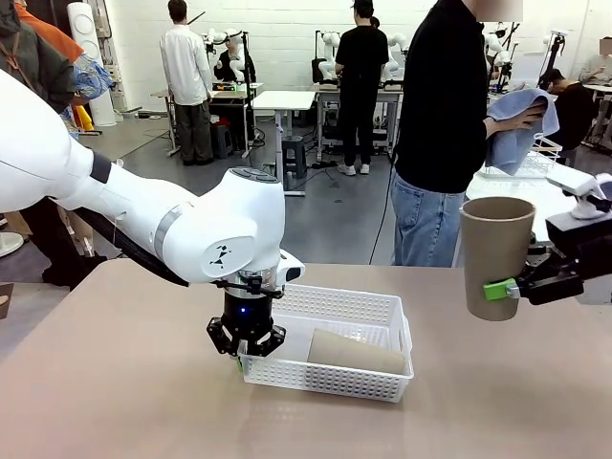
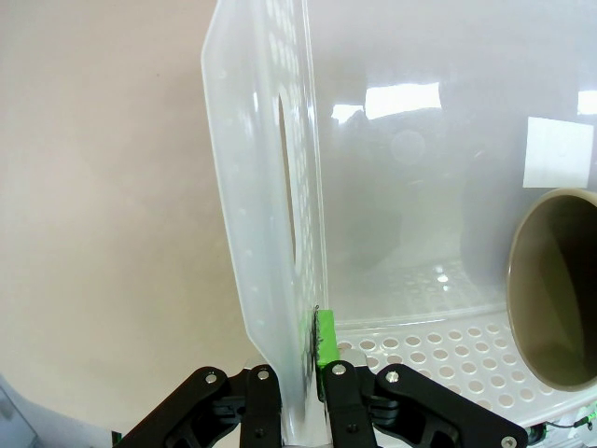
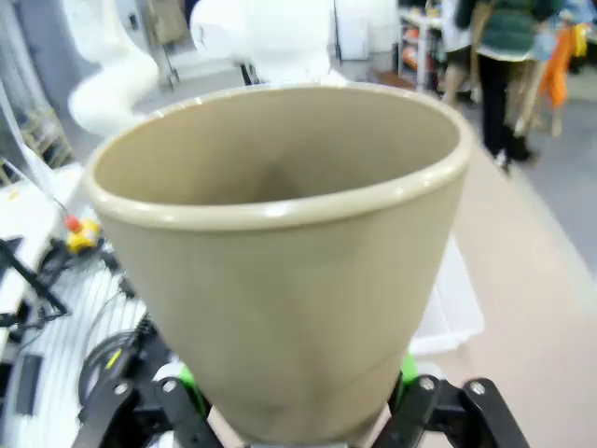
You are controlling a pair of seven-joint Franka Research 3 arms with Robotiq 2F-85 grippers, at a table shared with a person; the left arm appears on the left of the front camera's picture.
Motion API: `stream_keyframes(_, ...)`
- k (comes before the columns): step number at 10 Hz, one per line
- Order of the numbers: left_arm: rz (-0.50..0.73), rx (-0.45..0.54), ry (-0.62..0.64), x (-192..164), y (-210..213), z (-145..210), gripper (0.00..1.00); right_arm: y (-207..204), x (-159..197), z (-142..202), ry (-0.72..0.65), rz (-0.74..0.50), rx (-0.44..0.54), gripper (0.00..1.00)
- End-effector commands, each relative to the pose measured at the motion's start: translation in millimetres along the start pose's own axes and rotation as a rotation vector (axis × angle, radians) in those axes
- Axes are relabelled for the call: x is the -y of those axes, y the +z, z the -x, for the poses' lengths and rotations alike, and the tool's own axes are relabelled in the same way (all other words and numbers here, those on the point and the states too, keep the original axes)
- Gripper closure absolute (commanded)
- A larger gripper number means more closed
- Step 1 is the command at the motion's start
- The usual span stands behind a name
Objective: Clean and organize the cups into the basket.
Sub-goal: Pick up the Reusable plastic cup from the right side of the table and stack it inside the Organizing basket in the center of the table.
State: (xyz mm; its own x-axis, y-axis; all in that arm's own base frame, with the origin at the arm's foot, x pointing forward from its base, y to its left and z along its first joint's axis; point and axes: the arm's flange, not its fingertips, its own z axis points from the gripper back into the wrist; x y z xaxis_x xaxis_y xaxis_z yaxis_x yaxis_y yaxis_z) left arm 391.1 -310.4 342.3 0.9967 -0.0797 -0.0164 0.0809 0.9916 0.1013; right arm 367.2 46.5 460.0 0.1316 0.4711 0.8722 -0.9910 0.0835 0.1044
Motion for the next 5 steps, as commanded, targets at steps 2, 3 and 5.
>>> stream_keyframes(2,-0.009,-0.006,0.002,0,-2,2,1.00,-25,0,-81,-0.088,0.002,-0.346,0.19)
stream_keyframes(3,-0.009,-0.006,0.002,0,-2,2,1.00,-40,7,-99,-0.138,-0.002,-0.470,0.19)
stream_keyframes(5,-0.009,-0.006,0.002,0,-2,2,1.00,-82,27,-125,-0.249,-0.004,-0.740,0.19)
